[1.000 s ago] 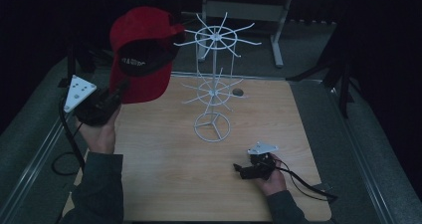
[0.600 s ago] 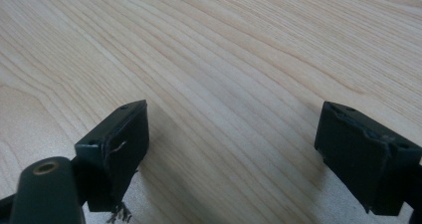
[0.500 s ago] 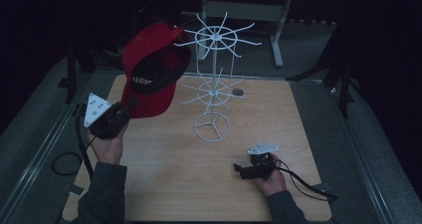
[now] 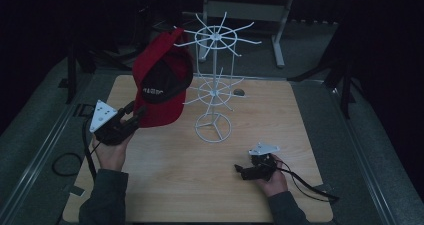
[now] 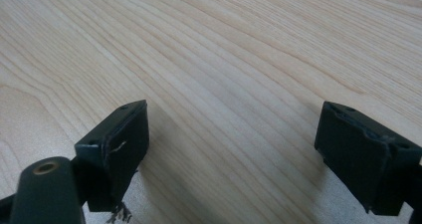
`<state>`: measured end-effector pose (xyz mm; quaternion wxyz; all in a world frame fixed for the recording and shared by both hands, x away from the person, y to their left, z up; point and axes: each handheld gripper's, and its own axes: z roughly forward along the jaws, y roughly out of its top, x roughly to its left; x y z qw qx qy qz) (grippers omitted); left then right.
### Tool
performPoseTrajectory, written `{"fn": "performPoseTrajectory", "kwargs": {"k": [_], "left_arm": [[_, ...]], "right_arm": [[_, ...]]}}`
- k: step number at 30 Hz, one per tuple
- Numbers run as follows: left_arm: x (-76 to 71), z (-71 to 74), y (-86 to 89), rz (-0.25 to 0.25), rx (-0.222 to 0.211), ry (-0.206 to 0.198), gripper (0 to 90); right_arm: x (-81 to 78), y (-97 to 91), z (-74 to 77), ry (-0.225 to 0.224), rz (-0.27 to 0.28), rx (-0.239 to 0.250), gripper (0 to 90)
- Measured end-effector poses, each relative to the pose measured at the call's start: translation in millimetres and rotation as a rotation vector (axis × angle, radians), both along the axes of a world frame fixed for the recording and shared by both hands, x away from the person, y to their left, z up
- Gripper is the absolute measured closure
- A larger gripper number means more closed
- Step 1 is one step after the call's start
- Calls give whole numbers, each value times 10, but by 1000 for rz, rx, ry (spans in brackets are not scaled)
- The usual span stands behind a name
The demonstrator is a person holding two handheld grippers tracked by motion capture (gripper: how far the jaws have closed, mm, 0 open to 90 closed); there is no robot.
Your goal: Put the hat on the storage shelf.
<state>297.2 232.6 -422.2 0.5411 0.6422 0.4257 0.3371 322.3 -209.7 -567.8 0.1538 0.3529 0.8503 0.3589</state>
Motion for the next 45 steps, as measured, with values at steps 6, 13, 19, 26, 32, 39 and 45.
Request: {"fn": "performPoseTrajectory", "kwargs": {"k": [6, 13, 19, 26, 32, 39, 45], "left_arm": [[4, -14, 7, 8, -15, 11, 491], [12, -74, 13, 7, -13, 41, 416], [-8, -140, 15, -2, -22, 61, 392], [-51, -298, -41, -10, -4, 86, 379], [-114, -461, -63, -3, -15, 101, 383], [-119, -667, -69, -5, -16, 151, 379], [-100, -765, -50, -2, -14, 186, 379]], "right_arm": [[1, -1, 0, -1, 1, -1, 136], [1, 0, -1, -2, 0, 0, 137], [1, 0, -1, -3, 0, 0, 136], [0, 0, -1, -2, 0, -1, 136], [1, -2, -2, -5, 3, -1, 137], [0, -2, -2, -5, 2, -2, 136], [0, -2, -2, -5, 2, -2, 136]]}}
